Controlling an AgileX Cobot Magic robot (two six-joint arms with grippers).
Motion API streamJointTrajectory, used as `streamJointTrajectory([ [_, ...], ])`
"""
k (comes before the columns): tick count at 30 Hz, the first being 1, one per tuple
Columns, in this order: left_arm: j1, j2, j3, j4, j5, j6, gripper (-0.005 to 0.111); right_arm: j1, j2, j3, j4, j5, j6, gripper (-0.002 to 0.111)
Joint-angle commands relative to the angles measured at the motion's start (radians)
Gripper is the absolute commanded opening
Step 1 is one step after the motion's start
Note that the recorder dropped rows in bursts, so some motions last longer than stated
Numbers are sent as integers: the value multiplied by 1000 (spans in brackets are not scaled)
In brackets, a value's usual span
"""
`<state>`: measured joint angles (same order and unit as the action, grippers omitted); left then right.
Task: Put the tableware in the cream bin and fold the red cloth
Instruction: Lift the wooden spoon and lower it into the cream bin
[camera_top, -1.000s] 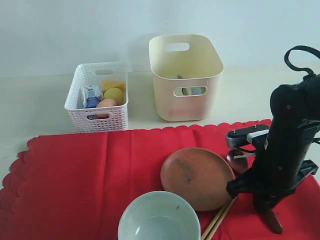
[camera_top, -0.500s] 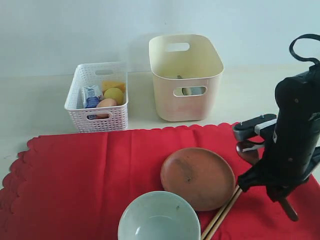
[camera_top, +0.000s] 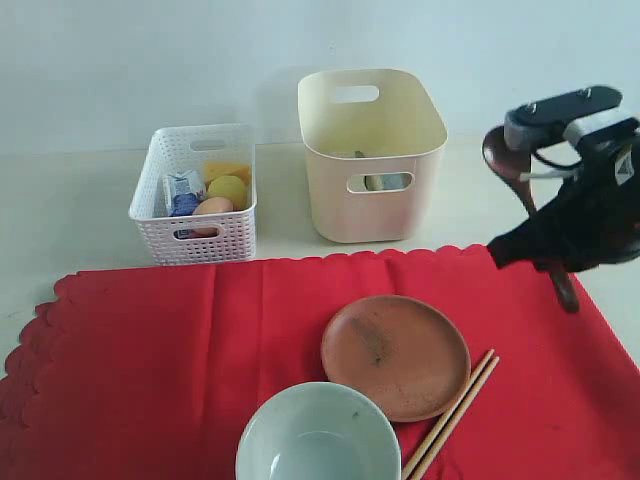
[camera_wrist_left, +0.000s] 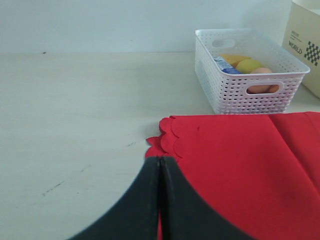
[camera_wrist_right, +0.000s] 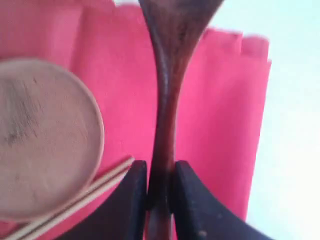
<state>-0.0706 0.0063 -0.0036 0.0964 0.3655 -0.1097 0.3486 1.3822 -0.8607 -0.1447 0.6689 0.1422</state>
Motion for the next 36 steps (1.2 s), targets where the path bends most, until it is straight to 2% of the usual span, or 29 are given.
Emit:
streamJointTrajectory([
  [1, 3, -6, 4, -6, -10, 1, 0, 1, -47, -42, 55, -139, -37, 0],
  [5, 3, -6, 4, -6, -10, 1, 0, 1, -17, -130, 145, -243, -103, 0],
  [12, 3, -6, 4, -6, -10, 1, 0, 1, 152, -306, 145, -407, -111, 0],
  [24, 3, -6, 4, -6, -10, 1, 0, 1, 534, -635, 145, -421, -181, 0],
  [29, 3, -6, 4, -6, -10, 1, 0, 1, 649, -709, 145, -432, -249, 0],
  [36, 3, -6, 4, -6, -10, 1, 0, 1, 760, -783, 145, -435, -249, 0],
])
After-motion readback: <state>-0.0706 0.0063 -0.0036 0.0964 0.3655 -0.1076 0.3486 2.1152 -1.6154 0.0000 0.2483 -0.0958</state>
